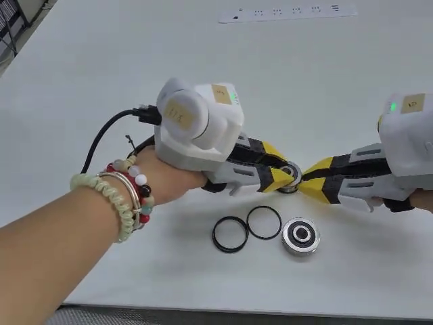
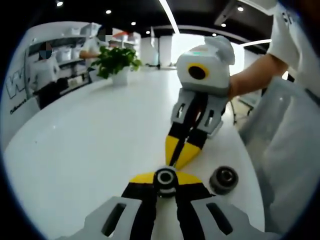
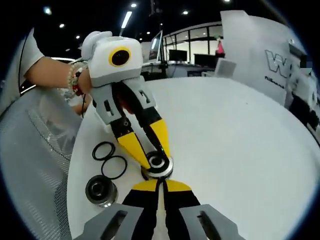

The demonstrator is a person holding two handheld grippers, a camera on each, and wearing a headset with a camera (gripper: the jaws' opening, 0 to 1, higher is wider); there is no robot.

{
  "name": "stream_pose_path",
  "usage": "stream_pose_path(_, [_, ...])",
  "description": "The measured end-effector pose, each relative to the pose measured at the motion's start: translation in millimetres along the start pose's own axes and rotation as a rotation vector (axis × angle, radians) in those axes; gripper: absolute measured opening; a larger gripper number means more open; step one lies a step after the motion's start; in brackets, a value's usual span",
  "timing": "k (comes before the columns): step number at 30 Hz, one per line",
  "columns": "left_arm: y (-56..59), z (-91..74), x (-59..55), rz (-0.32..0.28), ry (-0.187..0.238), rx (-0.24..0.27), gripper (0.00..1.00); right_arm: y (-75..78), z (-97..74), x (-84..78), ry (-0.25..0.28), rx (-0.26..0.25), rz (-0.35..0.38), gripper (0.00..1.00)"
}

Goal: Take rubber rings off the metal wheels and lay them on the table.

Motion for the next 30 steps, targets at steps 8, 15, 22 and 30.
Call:
stream_pose_path(8, [-0.8, -0.6, -2.2, -0.004, 0.022, -0.002, 0.15, 4.2, -0.6, -1.8, 0.056, -0.01, 0.215, 0.0])
stream_pose_path(15, [0.8, -1.8, -3.0, 0.049, 0.038, 0.011, 0.15, 10.1, -5.5, -6.5, 0.189, 0.027, 0.45, 0.0])
stream_pose_path(22, [-0.8, -2.2, -4.2, 0.038, 0.048, 0.013, 0.15, 13.9, -7.9, -6.4, 0.289, 0.074, 0.589, 0.0])
stream_pose_path(30, [-0.8, -3.0, -5.3, 0.035, 0.054, 0.026, 0.15, 15.5, -8.3, -3.1, 0.307, 0.101, 0.623, 0.0])
Point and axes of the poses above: the centre of the closed fingertips' face, and the gripper's own axes: z roughly forward along the fingers, y roughly to its right, x roughly out of its top, the point moved 7 cm from there along -z, roughly backward along the fingers, and after that the axes turned 11 degrees about x, right-handed, at the moved point
